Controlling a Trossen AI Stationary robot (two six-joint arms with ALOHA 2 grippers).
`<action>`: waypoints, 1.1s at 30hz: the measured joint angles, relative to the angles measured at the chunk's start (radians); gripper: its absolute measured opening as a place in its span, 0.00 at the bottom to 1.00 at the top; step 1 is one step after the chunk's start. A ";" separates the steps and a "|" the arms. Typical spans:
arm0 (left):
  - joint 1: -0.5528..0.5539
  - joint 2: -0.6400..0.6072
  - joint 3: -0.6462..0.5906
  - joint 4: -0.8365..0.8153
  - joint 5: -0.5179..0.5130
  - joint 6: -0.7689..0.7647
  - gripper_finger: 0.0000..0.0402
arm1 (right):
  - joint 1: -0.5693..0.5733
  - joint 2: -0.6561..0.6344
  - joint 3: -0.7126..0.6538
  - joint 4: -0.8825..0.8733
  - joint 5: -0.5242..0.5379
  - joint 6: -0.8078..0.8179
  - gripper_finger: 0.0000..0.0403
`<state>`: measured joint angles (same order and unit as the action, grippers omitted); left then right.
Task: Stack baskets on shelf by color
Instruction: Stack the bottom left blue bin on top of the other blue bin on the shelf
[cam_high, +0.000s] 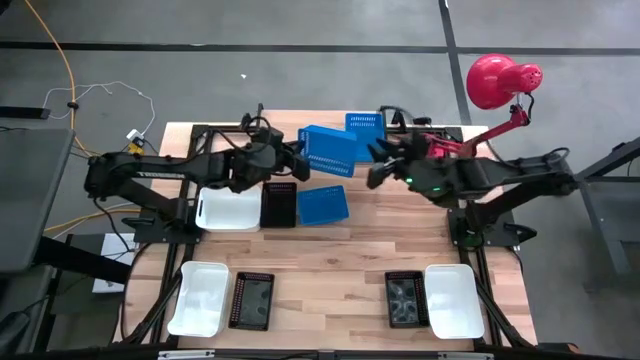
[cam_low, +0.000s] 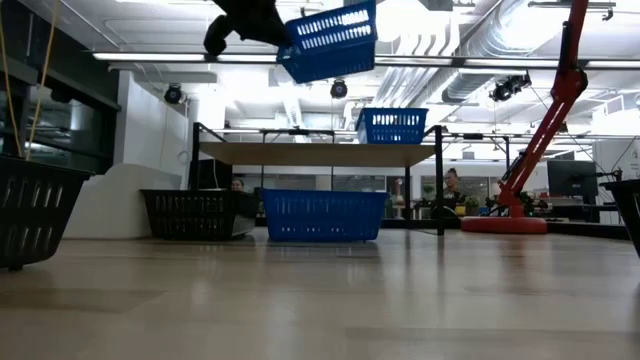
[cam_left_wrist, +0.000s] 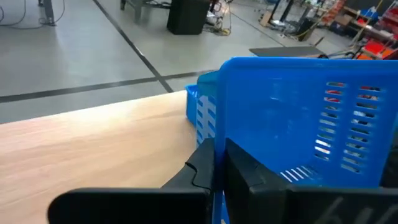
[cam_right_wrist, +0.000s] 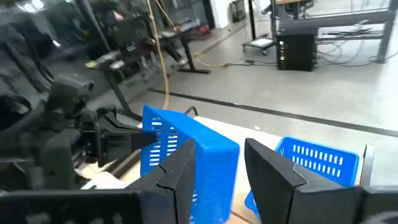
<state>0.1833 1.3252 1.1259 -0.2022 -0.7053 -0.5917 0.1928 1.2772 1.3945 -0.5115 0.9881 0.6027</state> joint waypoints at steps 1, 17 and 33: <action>-0.004 0.005 0.000 0.008 -0.008 -0.004 0.00 | -0.004 0.033 0.030 -0.017 -0.003 0.000 0.31; -0.034 0.001 0.000 0.063 -0.104 0.027 0.00 | -0.064 0.364 0.360 -0.450 0.044 0.104 0.31; -0.061 0.000 0.000 0.173 -0.085 0.104 0.02 | -0.107 0.371 0.359 -0.487 0.069 0.084 0.03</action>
<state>0.1219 1.3254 1.1259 -0.0293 -0.7905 -0.4879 0.0862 1.6478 1.7535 -0.9982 1.0573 0.6868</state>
